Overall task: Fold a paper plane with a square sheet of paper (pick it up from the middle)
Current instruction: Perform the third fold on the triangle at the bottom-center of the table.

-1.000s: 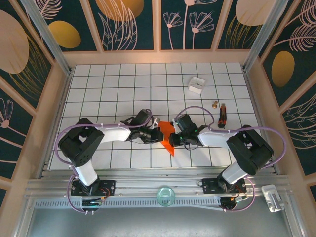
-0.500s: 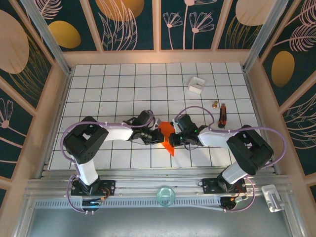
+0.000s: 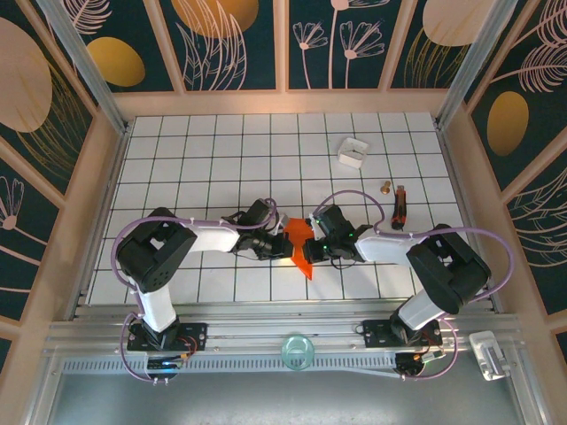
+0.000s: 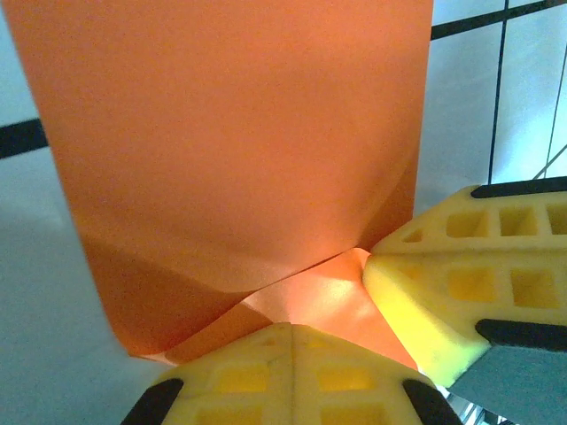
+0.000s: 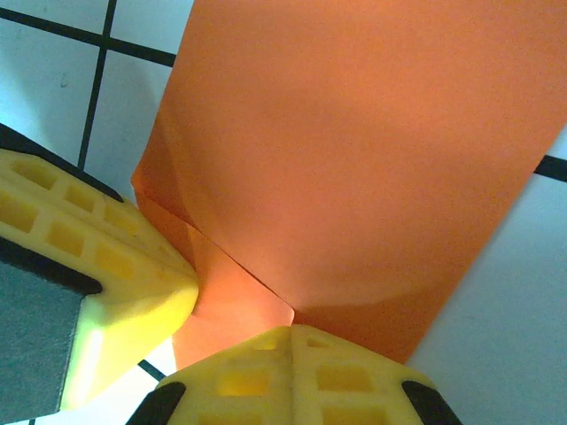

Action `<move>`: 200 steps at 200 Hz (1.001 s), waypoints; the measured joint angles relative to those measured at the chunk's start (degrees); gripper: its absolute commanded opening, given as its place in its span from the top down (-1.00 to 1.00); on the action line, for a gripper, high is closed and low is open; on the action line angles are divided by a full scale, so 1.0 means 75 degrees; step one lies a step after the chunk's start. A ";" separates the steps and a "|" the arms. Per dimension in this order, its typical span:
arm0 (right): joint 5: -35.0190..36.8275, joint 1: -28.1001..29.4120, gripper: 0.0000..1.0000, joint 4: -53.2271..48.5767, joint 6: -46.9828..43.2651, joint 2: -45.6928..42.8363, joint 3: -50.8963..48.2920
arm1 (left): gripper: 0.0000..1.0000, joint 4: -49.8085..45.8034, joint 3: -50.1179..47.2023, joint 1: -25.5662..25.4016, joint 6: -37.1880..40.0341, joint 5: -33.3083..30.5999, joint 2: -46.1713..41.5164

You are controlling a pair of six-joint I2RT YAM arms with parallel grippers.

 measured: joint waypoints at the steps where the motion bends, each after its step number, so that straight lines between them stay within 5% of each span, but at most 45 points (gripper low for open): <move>1: 0.0000 0.0000 0.94 -0.0006 0.0000 0.0000 0.0003 | 1.00 0.0000 0.0000 0.0000 0.0003 0.0000 0.0000; 121: 0.0289 -0.0254 0.54 -0.1521 -0.0082 -0.1099 0.0242 | 1.00 0.0009 -0.0006 -0.0015 0.0396 -0.0029 0.0023; 200: -0.0670 0.0557 0.92 -0.0973 0.0399 -0.1807 0.0195 | 1.00 0.0003 0.0009 -0.0015 0.0393 0.0006 0.0044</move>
